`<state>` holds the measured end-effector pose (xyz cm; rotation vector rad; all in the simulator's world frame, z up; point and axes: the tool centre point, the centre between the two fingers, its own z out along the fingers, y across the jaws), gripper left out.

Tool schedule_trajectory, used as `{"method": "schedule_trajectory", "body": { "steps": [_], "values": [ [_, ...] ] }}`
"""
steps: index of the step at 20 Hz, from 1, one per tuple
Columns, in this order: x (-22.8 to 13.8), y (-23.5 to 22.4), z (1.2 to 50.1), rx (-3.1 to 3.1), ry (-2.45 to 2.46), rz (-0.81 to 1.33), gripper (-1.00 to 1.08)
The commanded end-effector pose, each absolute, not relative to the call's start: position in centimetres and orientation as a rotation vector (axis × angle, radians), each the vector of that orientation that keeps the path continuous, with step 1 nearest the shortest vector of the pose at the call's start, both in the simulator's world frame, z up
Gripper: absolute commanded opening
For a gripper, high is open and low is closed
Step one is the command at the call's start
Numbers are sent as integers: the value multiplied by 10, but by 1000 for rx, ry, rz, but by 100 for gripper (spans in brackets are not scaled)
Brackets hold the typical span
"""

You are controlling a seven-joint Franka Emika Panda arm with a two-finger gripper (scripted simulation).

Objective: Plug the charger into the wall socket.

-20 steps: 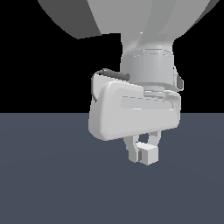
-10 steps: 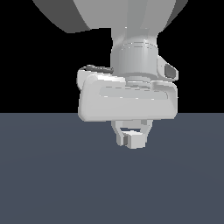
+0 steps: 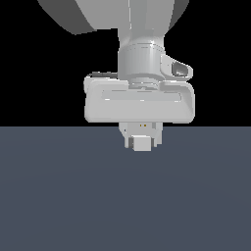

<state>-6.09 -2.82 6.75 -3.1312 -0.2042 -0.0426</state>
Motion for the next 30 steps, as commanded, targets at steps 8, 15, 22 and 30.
{"method": "schedule_trajectory", "body": {
  "steps": [8,15,22,30],
  "values": [
    [-39,-24,86,-3136,181,-42,-100],
    [-27,-25,95,-3121,381,-41,-100],
    [-21,-26,100,-3109,478,-40,-100],
    [-20,-26,100,-3108,486,-39,-100]
  ]
}}
